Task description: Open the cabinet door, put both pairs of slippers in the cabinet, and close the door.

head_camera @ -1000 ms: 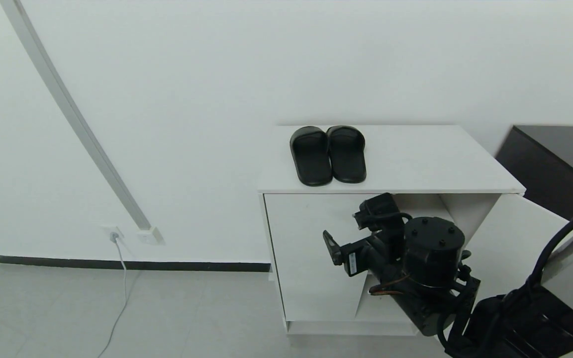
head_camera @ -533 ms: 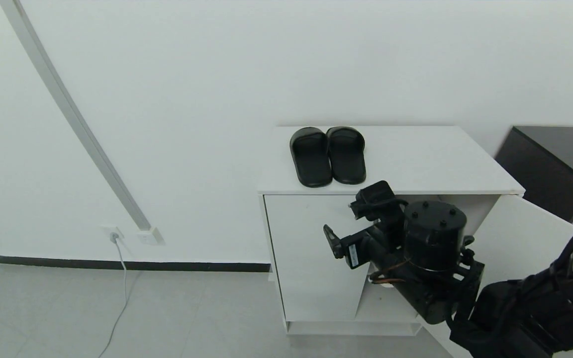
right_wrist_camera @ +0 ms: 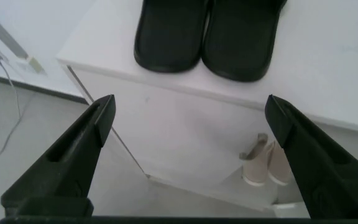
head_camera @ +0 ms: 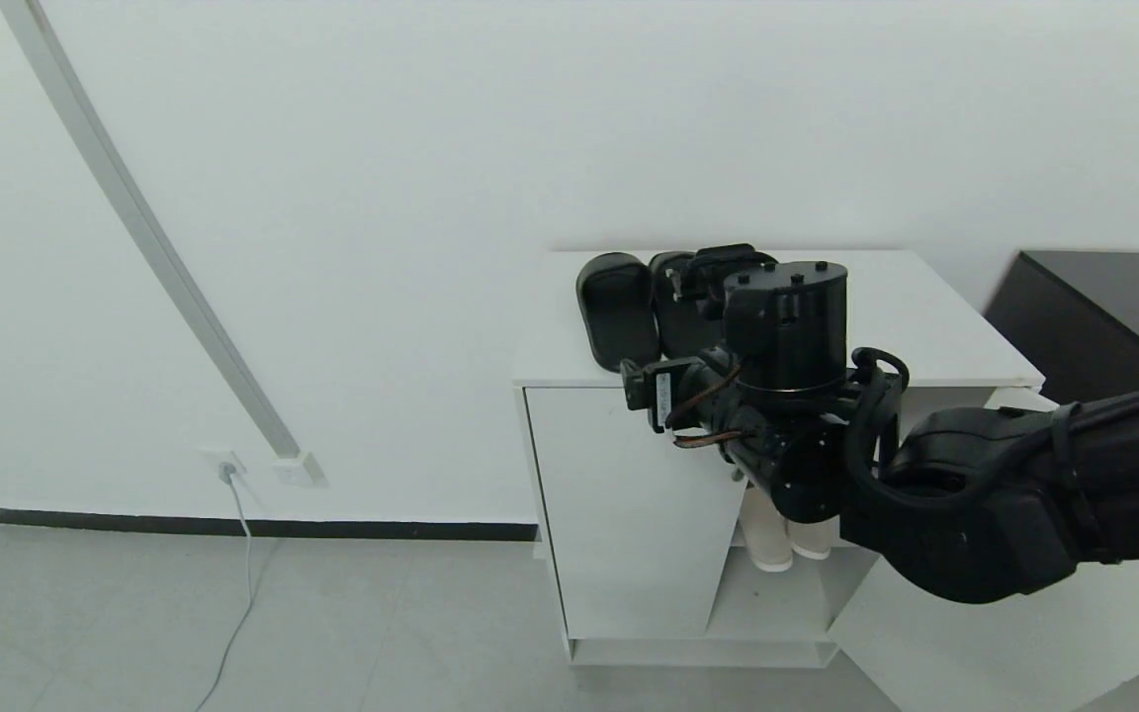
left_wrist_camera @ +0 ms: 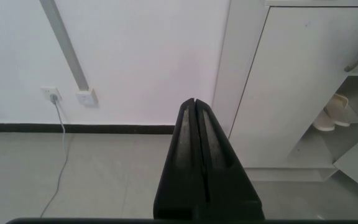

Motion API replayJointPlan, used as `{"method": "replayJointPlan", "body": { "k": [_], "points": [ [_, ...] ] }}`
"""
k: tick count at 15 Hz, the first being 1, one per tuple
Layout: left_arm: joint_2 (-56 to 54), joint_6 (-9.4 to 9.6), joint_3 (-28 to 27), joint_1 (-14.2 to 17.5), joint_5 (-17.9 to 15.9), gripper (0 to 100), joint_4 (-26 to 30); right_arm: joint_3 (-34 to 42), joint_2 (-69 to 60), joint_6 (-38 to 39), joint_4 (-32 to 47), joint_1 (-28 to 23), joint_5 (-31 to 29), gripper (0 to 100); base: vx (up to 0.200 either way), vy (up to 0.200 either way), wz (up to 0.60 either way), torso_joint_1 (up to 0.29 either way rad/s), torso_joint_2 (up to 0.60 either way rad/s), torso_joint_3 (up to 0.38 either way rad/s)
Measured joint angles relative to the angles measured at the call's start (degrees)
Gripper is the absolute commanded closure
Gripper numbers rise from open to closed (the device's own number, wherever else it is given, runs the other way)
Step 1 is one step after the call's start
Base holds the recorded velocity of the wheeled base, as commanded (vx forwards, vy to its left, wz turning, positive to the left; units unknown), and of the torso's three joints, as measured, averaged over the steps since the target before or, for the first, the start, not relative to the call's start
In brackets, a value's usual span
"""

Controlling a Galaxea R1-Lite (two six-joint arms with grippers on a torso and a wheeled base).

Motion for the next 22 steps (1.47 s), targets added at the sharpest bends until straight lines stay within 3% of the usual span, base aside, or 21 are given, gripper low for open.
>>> {"method": "replayJointPlan", "body": {
  "k": [3, 15, 22],
  "points": [
    [0.0, 0.0, 0.0, 0.0, -0.02, 100, 0.0, -0.95, 1.29, 0.18, -0.06, 0.05, -0.13, 0, 0.0, 0.0, 0.0, 0.0, 0.0, 0.0],
    [0.0, -0.1, 0.0, 0.0, -0.06, 100, 0.02, -0.67, 3.85, 0.41, -1.18, -1.05, -0.17, 0, 0.2, 0.0, 0.0, 0.004, 0.0, 0.002],
    [0.0, -0.23, 0.0, 0.0, -0.05, 100, 0.0, -5.19, 9.07, 0.07, -4.39, -3.1, -0.15, 0, 0.0, 0.0, 0.0, 0.0, 0.0, 0.0]
  ]
}}
